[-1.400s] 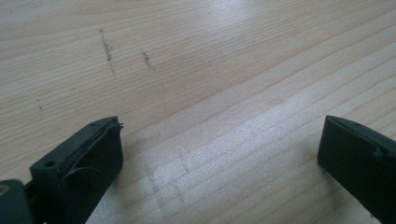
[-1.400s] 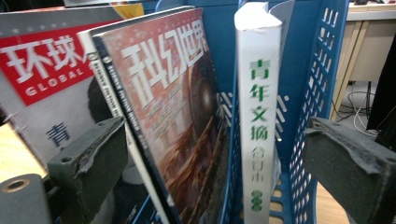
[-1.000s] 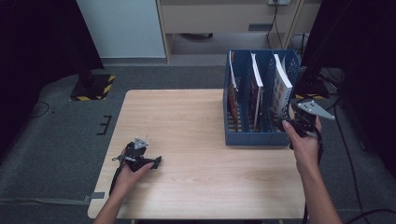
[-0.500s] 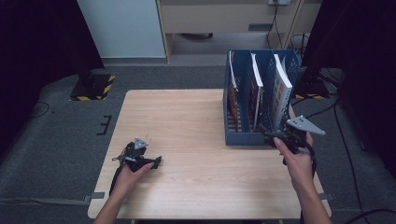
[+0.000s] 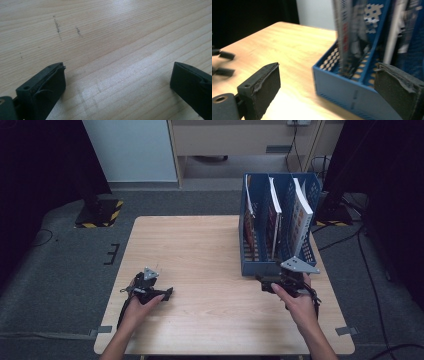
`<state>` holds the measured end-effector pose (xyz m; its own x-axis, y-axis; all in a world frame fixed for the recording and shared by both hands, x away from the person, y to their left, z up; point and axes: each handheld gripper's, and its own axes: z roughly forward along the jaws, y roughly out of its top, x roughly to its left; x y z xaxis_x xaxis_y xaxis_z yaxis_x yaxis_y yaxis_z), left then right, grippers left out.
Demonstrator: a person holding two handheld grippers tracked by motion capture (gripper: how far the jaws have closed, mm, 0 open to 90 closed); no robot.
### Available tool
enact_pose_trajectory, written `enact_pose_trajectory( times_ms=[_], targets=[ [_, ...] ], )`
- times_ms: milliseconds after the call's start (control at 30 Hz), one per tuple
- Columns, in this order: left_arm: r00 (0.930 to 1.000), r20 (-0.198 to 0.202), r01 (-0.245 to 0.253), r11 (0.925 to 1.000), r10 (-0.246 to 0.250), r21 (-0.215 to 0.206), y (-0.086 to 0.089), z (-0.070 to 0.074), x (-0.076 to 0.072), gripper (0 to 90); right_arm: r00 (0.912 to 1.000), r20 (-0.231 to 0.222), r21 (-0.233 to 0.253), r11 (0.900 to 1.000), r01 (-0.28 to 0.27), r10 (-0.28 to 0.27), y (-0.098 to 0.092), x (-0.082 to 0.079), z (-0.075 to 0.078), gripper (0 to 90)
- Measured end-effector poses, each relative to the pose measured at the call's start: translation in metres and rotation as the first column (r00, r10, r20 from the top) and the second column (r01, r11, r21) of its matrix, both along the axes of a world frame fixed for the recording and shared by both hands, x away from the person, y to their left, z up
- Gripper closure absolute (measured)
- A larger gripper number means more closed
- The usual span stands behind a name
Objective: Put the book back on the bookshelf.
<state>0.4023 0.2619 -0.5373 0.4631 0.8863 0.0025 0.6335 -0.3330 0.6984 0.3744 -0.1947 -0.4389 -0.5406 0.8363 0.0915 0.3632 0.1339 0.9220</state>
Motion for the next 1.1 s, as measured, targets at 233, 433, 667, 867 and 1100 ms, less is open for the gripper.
enact_pose_trajectory(
  times_ms=[233,433,667,867,1100],
  targets=[
    [1.0000,-0.001,0.001,1.0000,-0.001,0.000,0.000,0.000,0.000,0.0,0.9976,-0.040,0.005,0.998,-0.057,0.057,0.015,-0.004,-0.010,7.6],
    [1.0000,-0.001,0.001,1.0000,-0.001,0.000,0.000,0.000,0.000,0.0,0.9912,-0.074,-0.018,0.994,-0.111,0.110,0.029,-0.008,-0.021,7.7],
    [1.0000,-0.001,0.002,1.0000,-0.002,0.000,0.000,0.000,0.000,0.0,0.9798,-0.118,-0.042,0.985,-0.168,0.162,0.046,-0.013,-0.035,7.7],
    [1.0000,-0.001,0.002,1.0000,-0.002,0.000,0.000,0.000,0.000,0.0,0.9657,-0.157,-0.076,0.972,-0.220,0.206,0.065,-0.015,-0.046,7.7],
    [1.0000,-0.001,0.002,1.0000,-0.002,0.000,0.000,0.000,0.000,0.0,0.9500,-0.194,-0.098,0.959,-0.267,0.245,0.081,-0.009,-0.052,8.1]
  ],
)
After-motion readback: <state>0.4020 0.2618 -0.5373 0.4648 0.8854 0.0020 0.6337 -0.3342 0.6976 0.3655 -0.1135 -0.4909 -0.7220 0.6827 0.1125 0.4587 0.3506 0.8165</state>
